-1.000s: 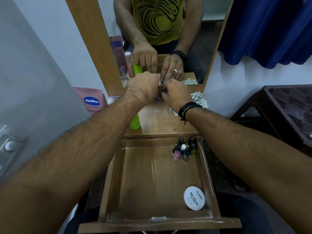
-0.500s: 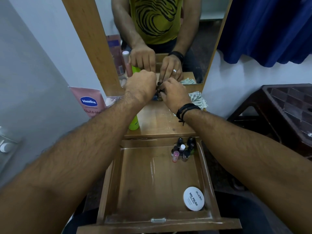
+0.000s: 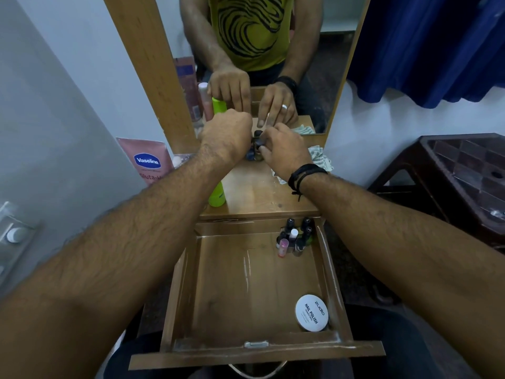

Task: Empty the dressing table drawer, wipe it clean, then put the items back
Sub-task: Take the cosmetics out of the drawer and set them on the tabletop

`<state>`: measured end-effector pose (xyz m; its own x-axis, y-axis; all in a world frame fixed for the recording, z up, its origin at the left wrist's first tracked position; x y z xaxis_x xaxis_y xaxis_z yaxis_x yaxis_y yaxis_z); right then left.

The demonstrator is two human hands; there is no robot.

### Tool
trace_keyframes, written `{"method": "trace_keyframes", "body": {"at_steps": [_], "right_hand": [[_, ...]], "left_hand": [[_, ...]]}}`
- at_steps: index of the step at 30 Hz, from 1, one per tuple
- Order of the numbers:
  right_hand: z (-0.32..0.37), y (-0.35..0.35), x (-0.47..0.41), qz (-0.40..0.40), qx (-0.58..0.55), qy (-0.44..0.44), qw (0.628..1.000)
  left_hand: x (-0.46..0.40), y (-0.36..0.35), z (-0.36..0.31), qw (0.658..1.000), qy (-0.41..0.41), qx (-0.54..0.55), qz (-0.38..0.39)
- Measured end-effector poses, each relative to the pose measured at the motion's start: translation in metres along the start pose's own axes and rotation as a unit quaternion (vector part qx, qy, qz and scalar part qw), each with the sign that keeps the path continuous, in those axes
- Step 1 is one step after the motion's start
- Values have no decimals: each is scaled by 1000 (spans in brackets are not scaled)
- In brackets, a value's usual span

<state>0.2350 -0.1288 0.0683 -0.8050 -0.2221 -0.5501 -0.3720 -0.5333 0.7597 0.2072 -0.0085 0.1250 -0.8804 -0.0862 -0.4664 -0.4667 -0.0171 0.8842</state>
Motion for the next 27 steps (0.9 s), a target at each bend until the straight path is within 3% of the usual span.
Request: {"method": "trace_keyframes", "body": {"at_steps": [8, 14, 22, 27], "right_hand": [[9, 59, 40, -23, 2, -1, 1000], [-8, 85, 113, 26, 31, -47, 998], [-40, 60, 190, 153, 96, -89, 979], [-47, 40, 207, 177, 132, -75, 972]], "left_hand": [[44, 44, -31, 996, -82, 17, -10], [118, 36, -65, 989, -140, 37, 26], [186, -23, -64, 979, -102, 87, 151], [199, -42, -61, 975, -68, 108, 184]]}}
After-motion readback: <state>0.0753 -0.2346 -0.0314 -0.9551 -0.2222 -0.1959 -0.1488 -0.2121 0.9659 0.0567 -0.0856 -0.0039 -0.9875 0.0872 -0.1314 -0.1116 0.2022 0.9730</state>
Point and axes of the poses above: each hand's wrist, its own x-axis away from the middle knuckle, its own y-axis out of the back of the hand, z = x × y, the point moved 4 cm from there along -x, towards the middle knuckle, and after that the axes turned 15 degrees about -z, right-handed, at the moved point
